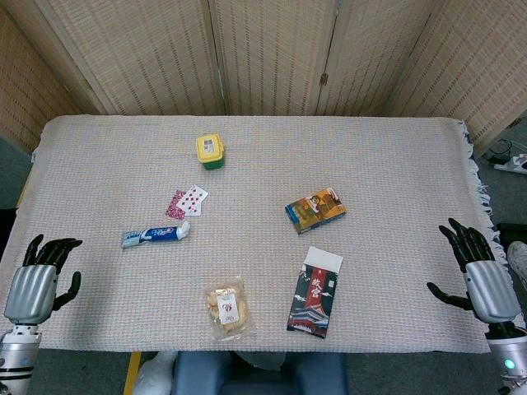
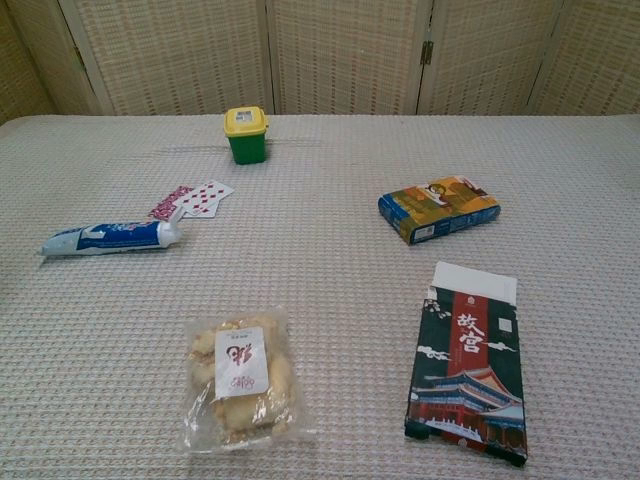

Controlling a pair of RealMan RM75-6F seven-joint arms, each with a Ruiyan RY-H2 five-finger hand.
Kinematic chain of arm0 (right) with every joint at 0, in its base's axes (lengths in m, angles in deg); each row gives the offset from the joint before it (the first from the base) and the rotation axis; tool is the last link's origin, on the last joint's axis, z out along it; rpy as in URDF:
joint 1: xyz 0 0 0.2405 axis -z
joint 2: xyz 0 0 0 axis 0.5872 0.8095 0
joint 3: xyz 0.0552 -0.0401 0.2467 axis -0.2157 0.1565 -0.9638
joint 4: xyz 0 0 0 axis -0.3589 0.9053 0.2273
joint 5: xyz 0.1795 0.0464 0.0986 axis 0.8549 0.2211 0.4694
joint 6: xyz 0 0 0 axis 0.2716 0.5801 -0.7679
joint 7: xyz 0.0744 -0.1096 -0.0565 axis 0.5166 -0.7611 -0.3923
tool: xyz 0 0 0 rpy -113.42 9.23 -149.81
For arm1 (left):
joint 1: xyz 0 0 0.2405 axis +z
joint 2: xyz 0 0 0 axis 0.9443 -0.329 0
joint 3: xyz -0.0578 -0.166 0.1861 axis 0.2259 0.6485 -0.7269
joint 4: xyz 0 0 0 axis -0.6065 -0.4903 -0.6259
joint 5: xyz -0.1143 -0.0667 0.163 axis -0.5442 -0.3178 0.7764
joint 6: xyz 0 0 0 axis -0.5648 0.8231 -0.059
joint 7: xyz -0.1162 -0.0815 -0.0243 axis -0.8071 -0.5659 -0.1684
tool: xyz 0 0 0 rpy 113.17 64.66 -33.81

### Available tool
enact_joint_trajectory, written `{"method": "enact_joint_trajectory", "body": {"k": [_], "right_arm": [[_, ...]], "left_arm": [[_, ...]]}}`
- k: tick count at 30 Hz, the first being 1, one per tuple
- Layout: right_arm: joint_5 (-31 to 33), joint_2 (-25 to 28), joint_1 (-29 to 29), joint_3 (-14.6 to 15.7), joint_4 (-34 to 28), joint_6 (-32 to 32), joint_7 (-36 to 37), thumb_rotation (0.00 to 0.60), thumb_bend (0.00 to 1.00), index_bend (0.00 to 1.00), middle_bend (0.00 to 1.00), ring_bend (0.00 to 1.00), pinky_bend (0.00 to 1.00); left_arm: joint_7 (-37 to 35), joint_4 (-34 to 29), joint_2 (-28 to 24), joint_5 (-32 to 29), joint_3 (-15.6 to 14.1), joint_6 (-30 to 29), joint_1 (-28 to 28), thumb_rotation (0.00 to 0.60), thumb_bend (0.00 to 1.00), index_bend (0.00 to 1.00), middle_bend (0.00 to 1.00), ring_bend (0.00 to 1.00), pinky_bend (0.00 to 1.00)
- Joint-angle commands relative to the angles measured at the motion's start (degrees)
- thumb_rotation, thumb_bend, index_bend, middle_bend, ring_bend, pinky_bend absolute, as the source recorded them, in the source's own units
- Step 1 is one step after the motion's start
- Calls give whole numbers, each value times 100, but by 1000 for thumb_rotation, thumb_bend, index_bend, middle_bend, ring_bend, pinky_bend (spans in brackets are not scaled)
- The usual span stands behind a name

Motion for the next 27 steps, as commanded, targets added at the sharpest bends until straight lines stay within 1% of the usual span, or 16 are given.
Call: {"method": "enact_joint_trajectory", "body": {"k": [1, 8, 14, 17, 21, 27], "right_arm": [[6, -8, 1, -1, -1, -4, -5, 600, 259, 0, 0, 0, 0], [-4, 0, 23, 1, 2, 33, 13, 600, 260, 0, 0, 0, 0], [-11, 44, 81, -38, -23, 182, 29, 600, 260, 0, 0, 0, 0], [-23, 79, 103, -53, -54, 241, 8, 600, 260, 0, 0, 0, 0], [-56, 120, 134, -56, -97, 308, 1, 600, 259, 0, 0, 0, 0], [-75, 140, 165, -49, -111, 348, 15, 600, 260, 0, 0, 0, 0]], "left_arm": [[23, -4, -10, -21, 8, 37, -21, 600, 563, 242, 242, 193, 33], [53, -4, 8, -62, 30, 72, -50, 600, 563, 240, 242, 193, 33], [-5, 78, 42, -38, 170, 208, -246, 600, 563, 230, 242, 193, 33], [-53, 190, 72, -61, 284, 443, -468, 600, 563, 226, 242, 193, 34], [-205, 446, 186, -252, 487, 946, -867, 600, 555, 197, 242, 193, 35], [-133, 785, 452, -687, 674, 1842, -1485, 600, 448, 193, 242, 193, 36]]}}
